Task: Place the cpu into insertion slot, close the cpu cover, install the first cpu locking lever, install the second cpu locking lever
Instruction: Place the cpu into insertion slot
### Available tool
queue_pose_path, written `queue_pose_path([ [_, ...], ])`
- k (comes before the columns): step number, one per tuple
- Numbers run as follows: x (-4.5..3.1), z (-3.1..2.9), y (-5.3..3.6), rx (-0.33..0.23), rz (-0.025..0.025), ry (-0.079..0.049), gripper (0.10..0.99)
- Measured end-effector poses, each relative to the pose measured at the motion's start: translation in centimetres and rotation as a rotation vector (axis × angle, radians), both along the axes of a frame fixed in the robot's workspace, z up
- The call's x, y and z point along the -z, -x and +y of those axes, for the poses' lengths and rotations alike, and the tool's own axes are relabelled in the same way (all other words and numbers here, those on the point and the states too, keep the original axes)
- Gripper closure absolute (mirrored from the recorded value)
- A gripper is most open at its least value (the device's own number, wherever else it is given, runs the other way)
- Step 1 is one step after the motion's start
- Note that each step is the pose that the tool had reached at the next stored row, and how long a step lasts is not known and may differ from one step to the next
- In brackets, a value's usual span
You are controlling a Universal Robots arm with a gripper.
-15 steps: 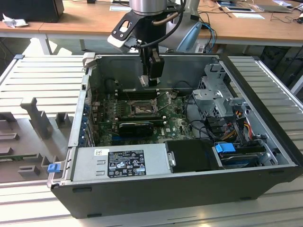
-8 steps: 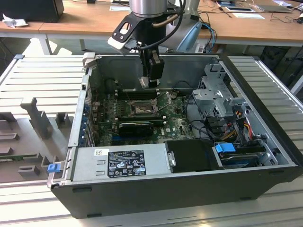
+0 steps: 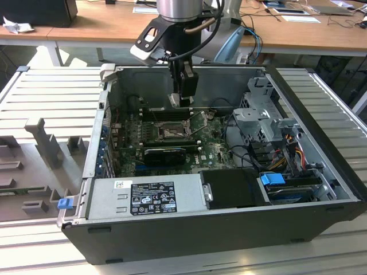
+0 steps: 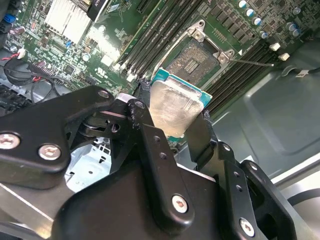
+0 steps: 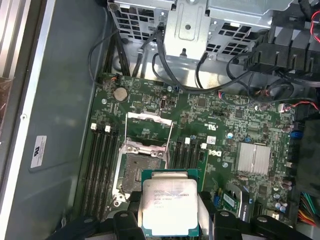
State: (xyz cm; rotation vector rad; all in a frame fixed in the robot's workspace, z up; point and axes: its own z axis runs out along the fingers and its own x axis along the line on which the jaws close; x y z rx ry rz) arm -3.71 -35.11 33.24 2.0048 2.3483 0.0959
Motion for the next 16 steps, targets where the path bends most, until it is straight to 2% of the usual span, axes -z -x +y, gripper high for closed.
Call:
queue_pose_path([
  [16,0.41,0.0,0.0,0.089,0.0,0.002,0.557],
])
